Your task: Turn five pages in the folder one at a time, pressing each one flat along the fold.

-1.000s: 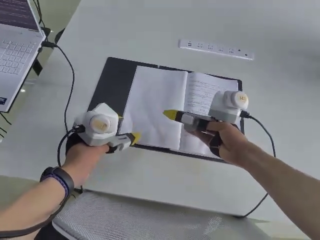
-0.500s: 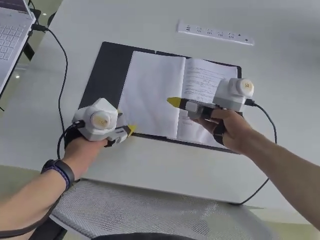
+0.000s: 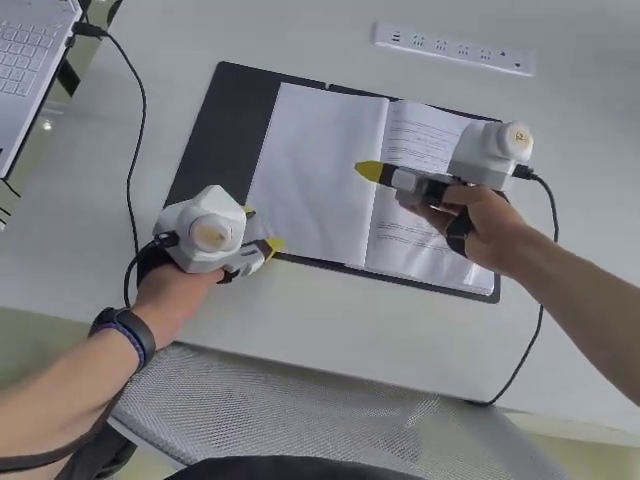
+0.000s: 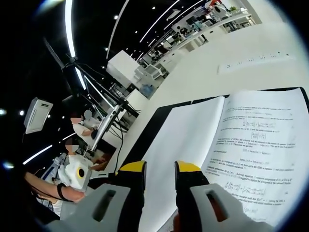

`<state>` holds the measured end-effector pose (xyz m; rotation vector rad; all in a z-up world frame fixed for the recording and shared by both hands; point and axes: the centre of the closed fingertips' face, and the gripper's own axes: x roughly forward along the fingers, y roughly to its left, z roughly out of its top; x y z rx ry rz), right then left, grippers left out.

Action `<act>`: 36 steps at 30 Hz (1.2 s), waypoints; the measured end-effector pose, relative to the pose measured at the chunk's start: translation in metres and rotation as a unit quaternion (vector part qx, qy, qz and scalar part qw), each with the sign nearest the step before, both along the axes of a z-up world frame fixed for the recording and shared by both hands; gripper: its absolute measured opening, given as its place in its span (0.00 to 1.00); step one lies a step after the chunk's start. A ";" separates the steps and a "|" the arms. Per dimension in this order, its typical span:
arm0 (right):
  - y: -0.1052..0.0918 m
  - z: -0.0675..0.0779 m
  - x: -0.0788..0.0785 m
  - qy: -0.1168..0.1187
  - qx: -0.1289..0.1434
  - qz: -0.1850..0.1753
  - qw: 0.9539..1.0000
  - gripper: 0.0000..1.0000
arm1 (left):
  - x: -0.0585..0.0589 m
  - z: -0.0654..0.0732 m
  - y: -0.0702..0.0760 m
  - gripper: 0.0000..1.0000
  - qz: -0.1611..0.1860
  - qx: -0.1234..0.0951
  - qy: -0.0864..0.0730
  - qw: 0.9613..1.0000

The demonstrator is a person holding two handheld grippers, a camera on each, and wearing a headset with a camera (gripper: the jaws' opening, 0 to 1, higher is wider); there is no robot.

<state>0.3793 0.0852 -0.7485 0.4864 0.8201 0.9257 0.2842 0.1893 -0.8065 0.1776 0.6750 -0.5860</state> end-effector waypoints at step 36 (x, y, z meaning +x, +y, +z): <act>-0.011 -0.047 0.052 0.025 0.017 -0.039 0.999 0.00 | 0.000 0.005 0.000 0.33 0.009 -0.004 0.011 1.000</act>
